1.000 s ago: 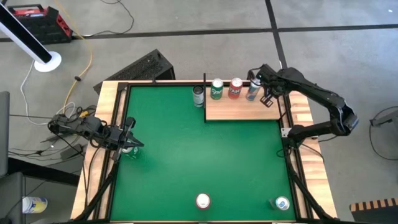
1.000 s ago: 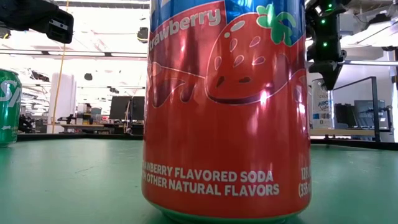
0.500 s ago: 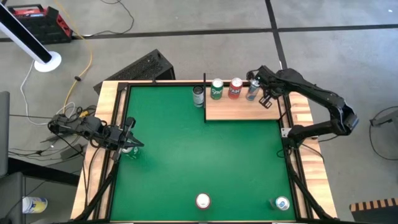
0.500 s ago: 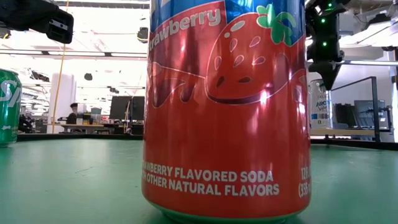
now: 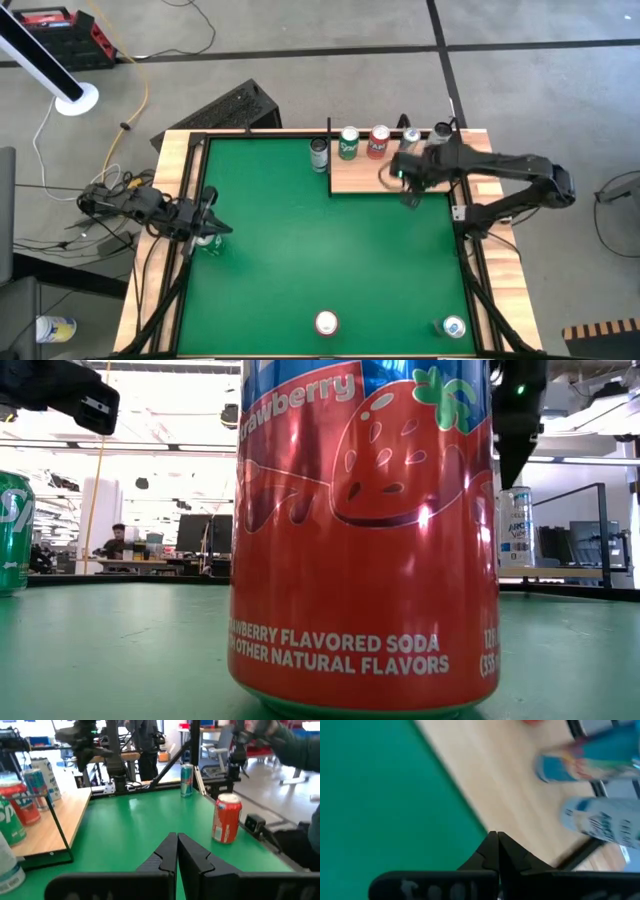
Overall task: Place canned beverage on shelf
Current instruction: Put the green soda can on the shelf aligned with the other green soda can
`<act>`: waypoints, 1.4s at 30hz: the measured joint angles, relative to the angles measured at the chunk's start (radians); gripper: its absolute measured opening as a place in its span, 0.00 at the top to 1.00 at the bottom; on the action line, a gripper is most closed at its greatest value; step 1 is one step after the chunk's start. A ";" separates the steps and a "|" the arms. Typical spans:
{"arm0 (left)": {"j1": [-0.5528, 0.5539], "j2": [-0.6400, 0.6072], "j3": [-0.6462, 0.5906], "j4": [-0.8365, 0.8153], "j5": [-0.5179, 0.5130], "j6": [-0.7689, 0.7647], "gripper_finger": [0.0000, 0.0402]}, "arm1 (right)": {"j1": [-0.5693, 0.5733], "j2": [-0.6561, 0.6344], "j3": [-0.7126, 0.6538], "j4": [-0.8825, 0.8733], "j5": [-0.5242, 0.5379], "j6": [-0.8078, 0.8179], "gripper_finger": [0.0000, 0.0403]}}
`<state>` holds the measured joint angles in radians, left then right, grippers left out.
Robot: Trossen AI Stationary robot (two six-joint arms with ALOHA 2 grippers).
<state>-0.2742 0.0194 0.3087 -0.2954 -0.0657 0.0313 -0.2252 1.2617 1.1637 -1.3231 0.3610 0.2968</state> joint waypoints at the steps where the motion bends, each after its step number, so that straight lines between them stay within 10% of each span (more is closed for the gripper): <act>1: 0.000 0.002 0.000 0.011 -0.004 -0.021 1.00 | 0.051 0.000 0.000 0.005 0.000 0.032 0.95; 8: 0.000 0.158 0.072 0.067 0.001 -0.128 1.00 | 0.348 0.000 0.000 0.116 0.002 0.203 0.95; 20: 0.000 0.617 0.688 -0.800 -0.206 -0.544 0.95 | 0.488 0.000 0.000 0.204 0.009 0.269 0.95; 42: 0.001 0.972 0.732 -1.130 0.015 -1.058 0.22 | 0.487 0.000 0.000 0.206 0.063 0.226 0.94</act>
<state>-0.2736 0.9917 1.0405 -1.4258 -0.0503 -1.0268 0.2615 1.2621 1.1637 -1.1172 0.4244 0.5228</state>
